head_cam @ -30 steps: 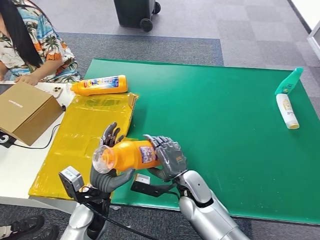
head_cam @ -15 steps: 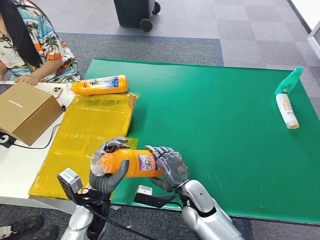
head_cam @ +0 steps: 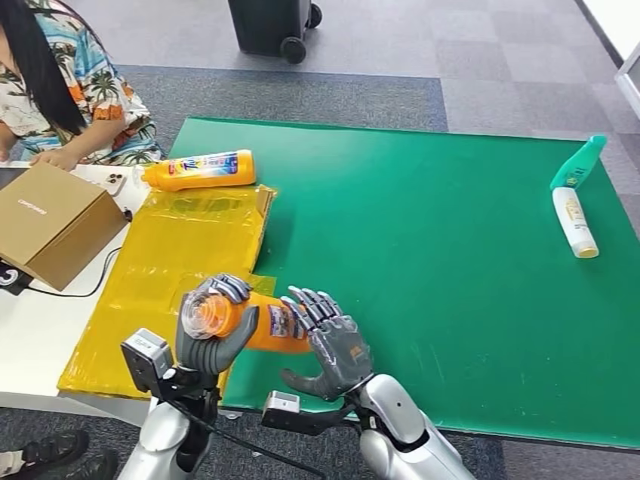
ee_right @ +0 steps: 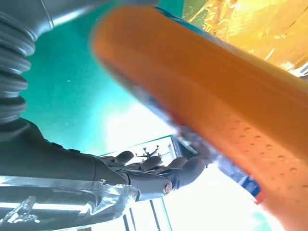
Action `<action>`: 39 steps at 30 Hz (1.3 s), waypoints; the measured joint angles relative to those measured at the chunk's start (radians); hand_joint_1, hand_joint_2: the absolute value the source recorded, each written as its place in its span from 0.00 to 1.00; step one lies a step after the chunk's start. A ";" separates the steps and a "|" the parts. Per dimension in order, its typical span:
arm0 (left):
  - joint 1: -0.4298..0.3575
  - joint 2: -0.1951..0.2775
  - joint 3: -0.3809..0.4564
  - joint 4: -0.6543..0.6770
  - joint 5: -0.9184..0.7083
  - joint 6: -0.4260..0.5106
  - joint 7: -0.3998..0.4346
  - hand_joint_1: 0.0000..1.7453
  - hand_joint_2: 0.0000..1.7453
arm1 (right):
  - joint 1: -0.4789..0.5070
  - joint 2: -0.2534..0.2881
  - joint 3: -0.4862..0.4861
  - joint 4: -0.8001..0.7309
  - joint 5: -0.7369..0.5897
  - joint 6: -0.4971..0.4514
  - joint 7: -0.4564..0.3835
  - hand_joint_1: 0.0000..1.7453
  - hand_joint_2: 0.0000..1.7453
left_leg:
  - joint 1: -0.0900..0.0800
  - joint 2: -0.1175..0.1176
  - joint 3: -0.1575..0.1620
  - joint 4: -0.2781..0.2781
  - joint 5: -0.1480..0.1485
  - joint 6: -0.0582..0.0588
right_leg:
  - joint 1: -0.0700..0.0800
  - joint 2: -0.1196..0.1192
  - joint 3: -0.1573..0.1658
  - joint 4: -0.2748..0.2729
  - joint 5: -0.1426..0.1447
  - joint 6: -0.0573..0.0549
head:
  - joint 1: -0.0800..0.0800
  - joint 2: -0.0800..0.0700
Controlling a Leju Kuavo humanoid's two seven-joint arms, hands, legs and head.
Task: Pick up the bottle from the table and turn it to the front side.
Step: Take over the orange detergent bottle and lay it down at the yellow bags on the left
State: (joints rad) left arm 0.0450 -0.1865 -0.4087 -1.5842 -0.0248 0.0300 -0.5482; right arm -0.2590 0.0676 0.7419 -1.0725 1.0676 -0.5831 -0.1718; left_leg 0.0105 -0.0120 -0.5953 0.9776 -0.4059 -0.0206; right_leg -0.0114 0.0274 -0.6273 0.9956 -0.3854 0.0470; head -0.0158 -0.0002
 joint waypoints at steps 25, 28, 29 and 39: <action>-0.157 0.198 0.068 -0.028 -0.740 0.205 0.405 1.00 1.00 | 0.040 0.031 -0.045 -0.054 0.019 -0.014 0.001 0.00 0.00 | 0.000 0.000 0.000 0.000 0.000 0.000 | 0.000 0.000 -0.001 0.000 0.000 0.000 | 0.000 0.000; -0.162 0.213 0.078 0.014 -0.771 0.194 0.434 1.00 1.00 | 0.042 0.031 -0.051 -0.061 0.022 -0.012 0.001 0.00 0.00 | 0.000 0.000 0.000 0.000 0.000 0.000 | 0.000 0.000 -0.001 0.000 0.000 0.000 | 0.000 0.000; -0.164 0.217 0.081 0.026 -0.781 0.189 0.444 1.00 1.00 | 0.042 0.031 -0.052 -0.063 0.022 -0.012 0.001 0.00 0.00 | 0.000 0.000 0.000 0.000 0.000 0.000 | 0.000 0.000 0.000 0.000 0.000 0.000 | 0.000 0.000; -0.219 0.237 0.141 0.173 -0.902 0.179 0.545 0.62 1.00 | 0.053 0.031 -0.056 -0.095 0.024 0.006 0.001 0.00 0.00 | 0.000 0.001 0.005 -0.001 -0.001 -0.003 | 0.000 0.001 0.003 0.001 -0.001 -0.002 | 0.000 0.000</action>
State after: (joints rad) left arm -0.1743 0.0505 -0.2680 -1.4117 -0.9271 0.2094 -0.0030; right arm -0.2063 0.0984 0.6856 -1.1680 1.0913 -0.5766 -0.1709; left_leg 0.0105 -0.0111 -0.5900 0.9768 -0.4074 -0.0237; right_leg -0.0114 0.0281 -0.6243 0.9969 -0.3862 0.0450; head -0.0157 -0.0003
